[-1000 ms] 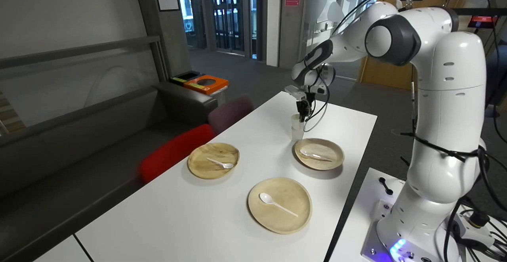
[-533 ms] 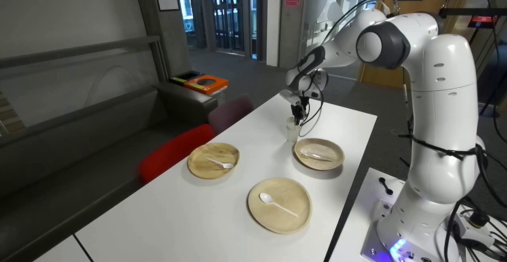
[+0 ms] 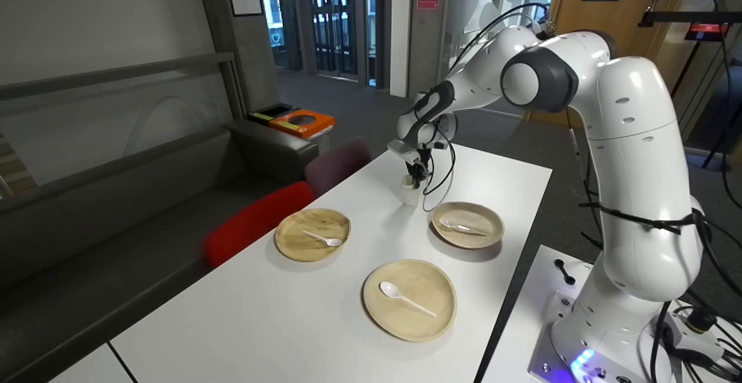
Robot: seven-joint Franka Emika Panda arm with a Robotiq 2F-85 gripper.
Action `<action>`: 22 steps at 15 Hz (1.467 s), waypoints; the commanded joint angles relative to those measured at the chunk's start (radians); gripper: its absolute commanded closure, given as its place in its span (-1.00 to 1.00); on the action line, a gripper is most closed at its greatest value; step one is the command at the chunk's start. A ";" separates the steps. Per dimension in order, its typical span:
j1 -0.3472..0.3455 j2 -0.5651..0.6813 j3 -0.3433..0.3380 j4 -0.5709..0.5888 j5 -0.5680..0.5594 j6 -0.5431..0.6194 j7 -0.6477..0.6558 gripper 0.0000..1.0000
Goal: Lift the cup on the left, put it in the cup on the right and move it to the left a bit
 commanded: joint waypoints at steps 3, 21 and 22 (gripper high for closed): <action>-0.002 0.025 0.026 0.034 -0.008 0.000 -0.006 -0.05; 0.064 -0.624 0.158 -0.183 -0.066 -0.406 -0.394 -1.00; 0.076 -0.662 0.177 -0.183 -0.073 -0.463 -0.402 -1.00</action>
